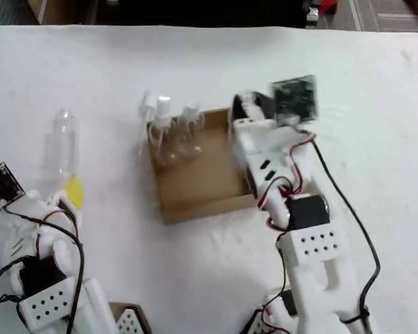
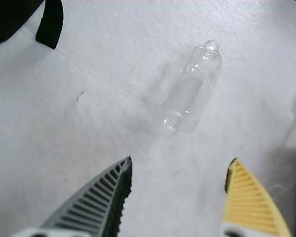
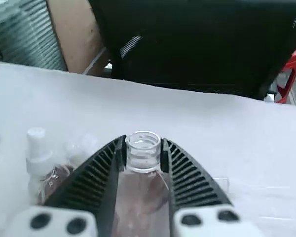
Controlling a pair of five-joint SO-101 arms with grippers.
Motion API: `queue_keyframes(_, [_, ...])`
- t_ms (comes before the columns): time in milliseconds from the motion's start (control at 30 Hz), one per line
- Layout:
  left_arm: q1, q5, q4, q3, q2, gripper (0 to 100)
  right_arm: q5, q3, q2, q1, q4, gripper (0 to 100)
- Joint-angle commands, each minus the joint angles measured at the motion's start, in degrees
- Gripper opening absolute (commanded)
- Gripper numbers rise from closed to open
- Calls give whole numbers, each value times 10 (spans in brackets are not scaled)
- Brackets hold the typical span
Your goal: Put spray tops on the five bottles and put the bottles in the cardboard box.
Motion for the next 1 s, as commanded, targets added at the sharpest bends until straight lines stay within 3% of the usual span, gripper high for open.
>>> queue_keyframes(0, [7,7,-15,-4,-11,290,-62,18,16,21,-95,17])
queue_keyframes(333, [7,7,-15,-4,-11,290,-80,25,204,18,-279,17])
queue_keyframes(567, [7,7,-15,-4,-11,290,-77,25,261,15,-333,17])
queue_keyframes(733, [7,7,-15,-4,-11,290,-9,25,292,12,-385,17])
queue_keyframes(967, [8,7,-15,-4,-11,290,-10,25,340,8,-433,17])
